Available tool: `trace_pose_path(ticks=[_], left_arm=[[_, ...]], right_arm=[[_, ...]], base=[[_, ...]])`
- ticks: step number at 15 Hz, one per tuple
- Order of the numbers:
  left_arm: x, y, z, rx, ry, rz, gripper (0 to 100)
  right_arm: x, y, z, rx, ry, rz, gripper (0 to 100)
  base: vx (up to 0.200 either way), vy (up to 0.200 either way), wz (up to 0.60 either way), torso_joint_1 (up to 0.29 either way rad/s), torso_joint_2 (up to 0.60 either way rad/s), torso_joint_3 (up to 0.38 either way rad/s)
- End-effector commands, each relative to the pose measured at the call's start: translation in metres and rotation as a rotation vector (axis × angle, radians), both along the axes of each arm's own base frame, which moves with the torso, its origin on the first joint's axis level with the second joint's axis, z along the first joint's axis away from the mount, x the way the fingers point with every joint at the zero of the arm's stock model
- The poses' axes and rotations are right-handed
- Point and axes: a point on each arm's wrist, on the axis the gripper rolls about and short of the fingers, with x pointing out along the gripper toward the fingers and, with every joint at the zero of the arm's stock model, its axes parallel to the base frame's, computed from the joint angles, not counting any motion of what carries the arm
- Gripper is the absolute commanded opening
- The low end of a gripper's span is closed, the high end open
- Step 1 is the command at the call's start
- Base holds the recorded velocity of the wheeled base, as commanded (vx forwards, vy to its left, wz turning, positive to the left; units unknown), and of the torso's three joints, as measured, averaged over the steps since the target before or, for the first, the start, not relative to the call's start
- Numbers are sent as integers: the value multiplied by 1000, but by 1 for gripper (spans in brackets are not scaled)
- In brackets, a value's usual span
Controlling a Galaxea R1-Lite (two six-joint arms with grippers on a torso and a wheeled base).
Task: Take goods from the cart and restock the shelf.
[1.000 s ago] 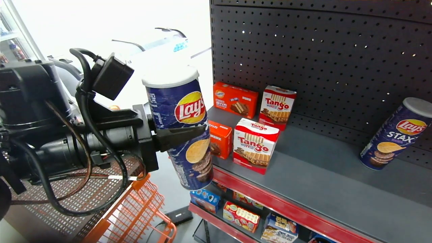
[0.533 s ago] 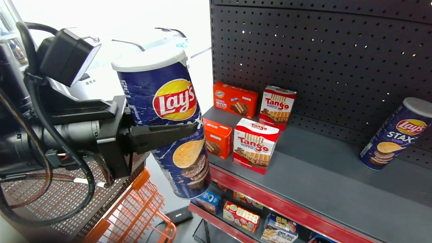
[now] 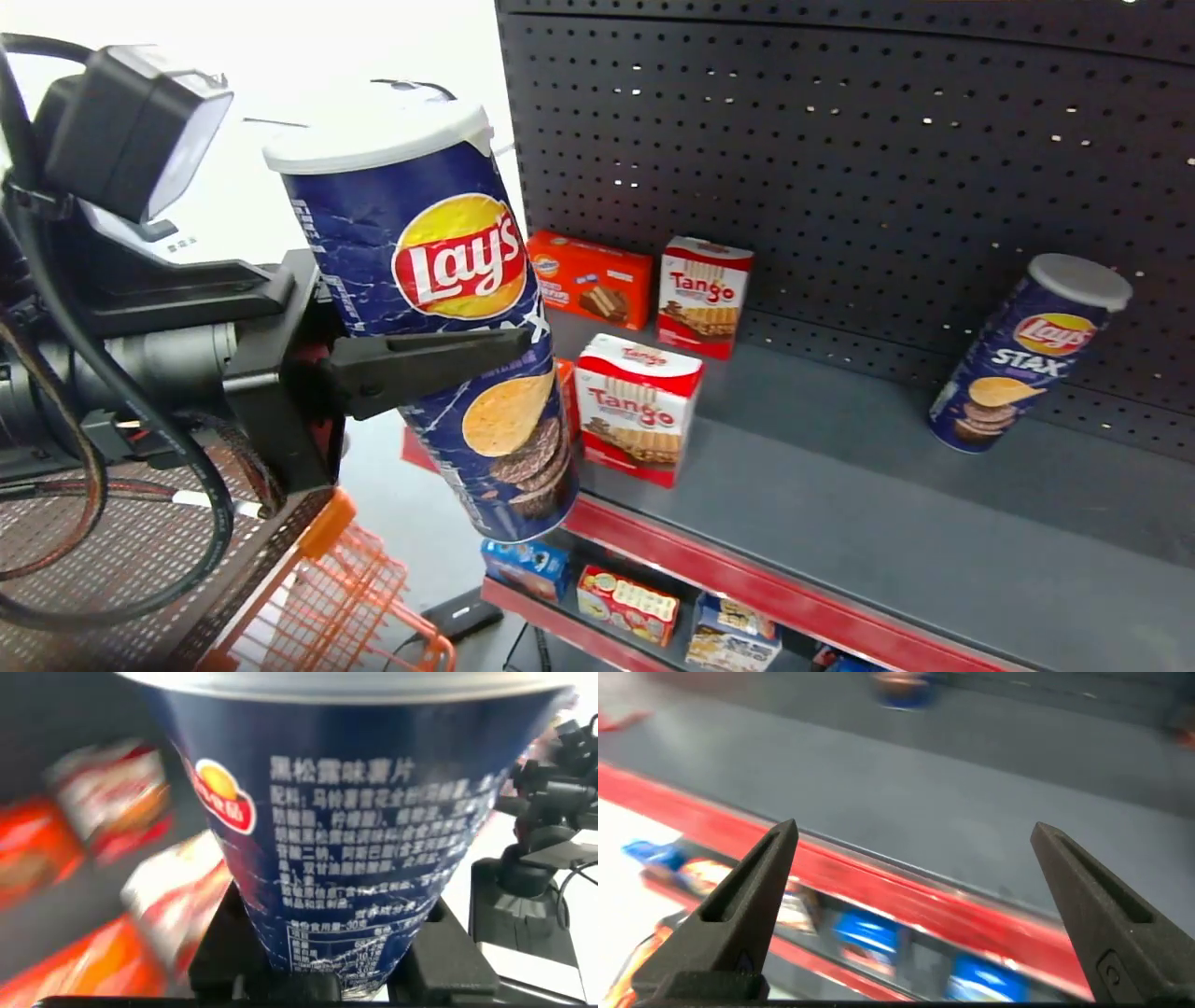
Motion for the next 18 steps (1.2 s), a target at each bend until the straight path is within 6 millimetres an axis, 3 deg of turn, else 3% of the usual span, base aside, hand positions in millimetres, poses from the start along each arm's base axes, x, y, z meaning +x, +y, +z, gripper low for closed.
trace_pose_path(ticks=[1, 7, 18], left_arm=[[-2, 0, 4, -8, -17, -5, 0], [-2, 1, 4, -8, -16, -10, 0], [-2, 2, 4, -8, -16, -18, 0]], right_arm=[[0, 0, 0, -1, 1, 0, 100], [0, 0, 0, -1, 1, 0, 100], [0, 0, 0, -8, 11, 13, 100]], base=[[0, 0, -600, 12, -2, -2], [0, 0, -600, -2, 1, 4], [0, 0, 0, 0, 0, 0]])
